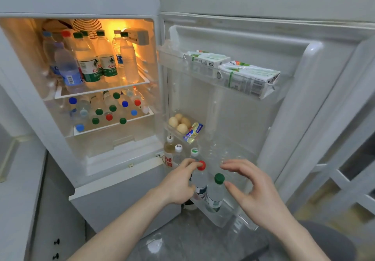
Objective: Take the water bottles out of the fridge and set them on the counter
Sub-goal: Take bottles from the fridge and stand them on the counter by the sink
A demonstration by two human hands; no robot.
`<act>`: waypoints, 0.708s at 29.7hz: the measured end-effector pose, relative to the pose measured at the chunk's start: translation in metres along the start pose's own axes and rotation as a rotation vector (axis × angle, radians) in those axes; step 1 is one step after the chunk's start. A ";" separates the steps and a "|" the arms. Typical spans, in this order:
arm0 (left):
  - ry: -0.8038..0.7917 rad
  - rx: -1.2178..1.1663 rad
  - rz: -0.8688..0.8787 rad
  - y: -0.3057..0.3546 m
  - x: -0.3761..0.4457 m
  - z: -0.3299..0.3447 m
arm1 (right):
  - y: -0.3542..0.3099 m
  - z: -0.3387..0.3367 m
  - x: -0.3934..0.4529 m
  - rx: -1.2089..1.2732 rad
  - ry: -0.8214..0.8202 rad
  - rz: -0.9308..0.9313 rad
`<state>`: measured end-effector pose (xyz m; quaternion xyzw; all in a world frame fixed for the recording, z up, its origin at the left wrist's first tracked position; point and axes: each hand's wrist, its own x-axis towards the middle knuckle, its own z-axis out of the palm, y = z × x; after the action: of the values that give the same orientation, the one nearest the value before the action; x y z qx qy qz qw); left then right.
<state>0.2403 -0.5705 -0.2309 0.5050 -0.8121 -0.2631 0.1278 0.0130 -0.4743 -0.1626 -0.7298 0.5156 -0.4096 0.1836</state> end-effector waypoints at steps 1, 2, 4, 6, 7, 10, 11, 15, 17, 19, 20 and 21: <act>-0.007 0.006 0.006 -0.003 0.008 0.005 | -0.002 0.000 -0.004 0.031 -0.007 -0.006; -0.014 0.020 0.010 -0.005 0.015 0.008 | -0.002 0.001 -0.008 0.050 -0.039 -0.003; -0.027 0.047 0.007 -0.009 0.028 0.014 | 0.009 0.010 -0.016 0.028 -0.175 0.037; -0.025 0.052 0.006 -0.011 0.037 0.019 | 0.029 0.020 -0.023 -0.096 -0.329 0.098; -0.019 0.045 0.007 -0.012 0.041 0.022 | 0.039 0.024 -0.024 -0.153 -0.378 0.121; 0.035 0.045 0.010 -0.011 0.052 0.027 | 0.062 0.029 -0.017 -0.199 -0.444 0.190; 0.056 0.049 0.007 -0.011 0.055 0.028 | 0.068 0.029 -0.014 -0.205 -0.476 0.214; 0.111 0.029 0.004 -0.006 0.060 0.036 | 0.082 0.034 0.004 -0.265 -0.573 0.275; 0.127 0.006 0.002 -0.004 0.059 0.041 | 0.087 0.038 0.014 -0.291 -0.575 0.257; 0.167 -0.011 -0.015 -0.001 0.058 0.048 | 0.097 0.042 0.020 -0.306 -0.581 0.225; 0.184 -0.016 -0.017 0.001 0.056 0.048 | 0.101 0.044 0.020 -0.312 -0.564 0.227; 0.201 -0.021 -0.018 0.001 0.055 0.049 | 0.104 0.045 0.022 -0.319 -0.544 0.229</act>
<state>0.1911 -0.6042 -0.2739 0.5348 -0.7877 -0.2210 0.2114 -0.0117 -0.5431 -0.2523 -0.7693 0.5840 -0.0907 0.2427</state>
